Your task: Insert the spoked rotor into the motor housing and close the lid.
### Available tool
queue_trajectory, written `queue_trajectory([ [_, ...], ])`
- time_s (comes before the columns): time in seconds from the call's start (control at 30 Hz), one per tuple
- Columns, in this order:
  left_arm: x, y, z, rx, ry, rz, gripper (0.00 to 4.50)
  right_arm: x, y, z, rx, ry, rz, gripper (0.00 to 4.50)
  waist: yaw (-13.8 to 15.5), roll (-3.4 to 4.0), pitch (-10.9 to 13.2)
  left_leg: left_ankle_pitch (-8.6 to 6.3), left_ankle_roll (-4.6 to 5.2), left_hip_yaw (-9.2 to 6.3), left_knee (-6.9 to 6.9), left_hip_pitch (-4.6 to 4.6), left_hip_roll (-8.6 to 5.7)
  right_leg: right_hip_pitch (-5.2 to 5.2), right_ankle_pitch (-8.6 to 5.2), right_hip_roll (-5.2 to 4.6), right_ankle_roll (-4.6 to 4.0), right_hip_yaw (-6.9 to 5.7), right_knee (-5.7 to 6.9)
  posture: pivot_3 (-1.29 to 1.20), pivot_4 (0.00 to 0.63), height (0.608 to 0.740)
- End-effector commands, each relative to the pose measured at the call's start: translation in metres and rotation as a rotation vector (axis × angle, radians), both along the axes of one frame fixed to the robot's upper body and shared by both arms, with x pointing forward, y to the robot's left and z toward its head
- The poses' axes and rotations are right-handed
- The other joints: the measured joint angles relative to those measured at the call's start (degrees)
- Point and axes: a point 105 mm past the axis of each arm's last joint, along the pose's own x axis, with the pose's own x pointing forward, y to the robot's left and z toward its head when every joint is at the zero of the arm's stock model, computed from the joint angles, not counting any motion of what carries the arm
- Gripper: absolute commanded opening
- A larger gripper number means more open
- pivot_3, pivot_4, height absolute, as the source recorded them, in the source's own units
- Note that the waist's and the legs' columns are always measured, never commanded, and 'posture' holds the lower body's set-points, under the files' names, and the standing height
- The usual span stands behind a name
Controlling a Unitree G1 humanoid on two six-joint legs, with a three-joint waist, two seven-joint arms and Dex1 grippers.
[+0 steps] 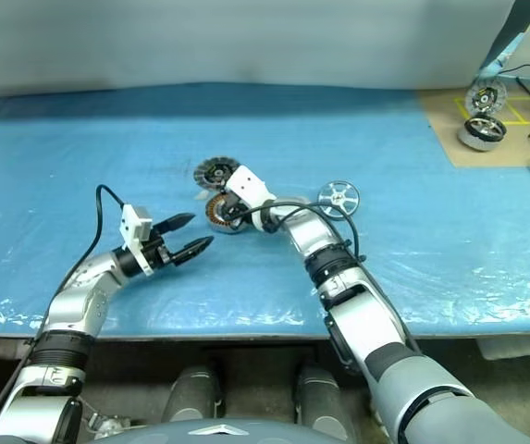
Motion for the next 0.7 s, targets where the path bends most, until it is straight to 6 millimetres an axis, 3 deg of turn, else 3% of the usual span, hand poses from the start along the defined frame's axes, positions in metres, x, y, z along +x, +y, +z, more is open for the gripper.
queue_trajectory([
  [0.03, 0.000, 0.001, 0.010, 0.003, -0.040, -0.003, 4.50, -0.004, 0.004, 0.001, -0.013, -0.014, 0.028, 0.56, -0.01, 0.00, 0.00, 0.00, 0.00, 0.00, 0.00, 0.00, 0.00, 0.00, 0.00, 0.00, 0.00, 0.00, 0.00, 0.00, 0.150, 0.740],
  [0.37, 0.002, 0.000, 0.011, 0.001, -0.045, -0.003, 4.50, -0.005, 0.003, -0.004, -0.025, -0.014, 0.031, 0.56, -0.02, 0.00, 0.00, 0.00, 0.00, 0.00, -0.02, 0.00, 0.00, 0.00, -0.01, 0.00, -0.01, 0.00, 0.00, 0.00, 0.150, 0.740],
  [0.57, 0.002, 0.000, 0.012, -0.010, -0.041, -0.002, 4.50, -0.005, 0.000, 0.001, 0.020, 0.002, 0.034, 2.59, -0.02, 0.00, 0.00, 0.00, 0.00, 0.00, -0.02, 0.00, 0.00, 0.00, -0.01, 0.00, -0.01, 0.01, -0.02, 0.00, 0.150, 0.740],
  [0.7, 0.001, -0.001, 0.012, -0.013, -0.038, -0.006, 4.50, -0.008, 0.001, 0.014, 0.097, 0.013, 0.051, 2.59, 0.04, 0.00, 0.00, 0.00, 0.00, 0.00, -0.02, -0.01, 0.00, -0.01, -0.01, 0.00, -0.01, 0.01, -0.02, 0.00, 0.150, 0.740],
])
